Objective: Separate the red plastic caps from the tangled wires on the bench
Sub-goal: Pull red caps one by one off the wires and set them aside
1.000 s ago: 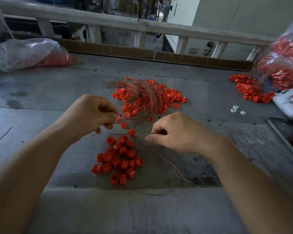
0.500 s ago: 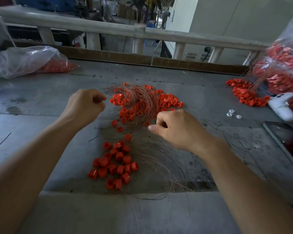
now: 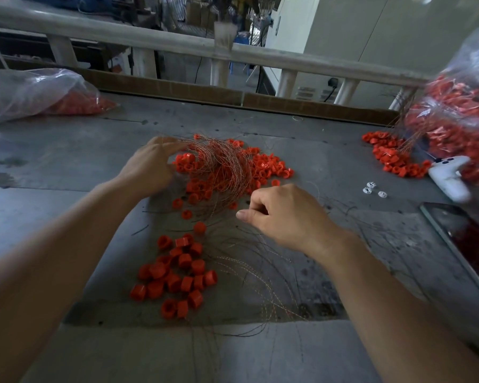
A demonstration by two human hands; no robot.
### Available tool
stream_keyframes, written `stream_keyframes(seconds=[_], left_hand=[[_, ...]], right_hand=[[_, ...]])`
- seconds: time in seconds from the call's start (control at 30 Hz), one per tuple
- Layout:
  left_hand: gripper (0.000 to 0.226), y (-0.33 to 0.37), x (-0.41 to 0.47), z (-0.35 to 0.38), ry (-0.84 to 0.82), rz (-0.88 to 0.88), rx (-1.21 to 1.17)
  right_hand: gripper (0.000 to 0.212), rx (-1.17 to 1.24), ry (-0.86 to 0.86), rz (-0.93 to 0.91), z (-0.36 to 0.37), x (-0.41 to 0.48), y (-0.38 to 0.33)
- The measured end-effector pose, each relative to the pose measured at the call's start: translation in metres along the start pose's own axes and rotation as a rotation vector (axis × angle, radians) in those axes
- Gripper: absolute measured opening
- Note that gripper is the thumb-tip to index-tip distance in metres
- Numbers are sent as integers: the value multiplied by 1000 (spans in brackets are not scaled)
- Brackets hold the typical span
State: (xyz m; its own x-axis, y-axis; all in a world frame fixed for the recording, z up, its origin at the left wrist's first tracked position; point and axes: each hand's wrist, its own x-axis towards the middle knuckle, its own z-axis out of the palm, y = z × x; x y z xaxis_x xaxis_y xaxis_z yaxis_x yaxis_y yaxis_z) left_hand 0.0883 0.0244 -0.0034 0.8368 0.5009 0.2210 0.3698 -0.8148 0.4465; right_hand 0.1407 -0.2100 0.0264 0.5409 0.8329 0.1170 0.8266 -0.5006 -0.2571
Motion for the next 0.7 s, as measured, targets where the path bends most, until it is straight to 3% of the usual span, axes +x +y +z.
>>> stream_keyframes(seconds=[0.27, 0.7], left_hand=[[28, 3, -9, 0, 100, -15, -64], [25, 13, -46, -23, 3, -25, -243]], right_hand=[[35, -1, -1, -6, 2, -1, 1], [35, -4, 4, 0, 4, 2, 4]])
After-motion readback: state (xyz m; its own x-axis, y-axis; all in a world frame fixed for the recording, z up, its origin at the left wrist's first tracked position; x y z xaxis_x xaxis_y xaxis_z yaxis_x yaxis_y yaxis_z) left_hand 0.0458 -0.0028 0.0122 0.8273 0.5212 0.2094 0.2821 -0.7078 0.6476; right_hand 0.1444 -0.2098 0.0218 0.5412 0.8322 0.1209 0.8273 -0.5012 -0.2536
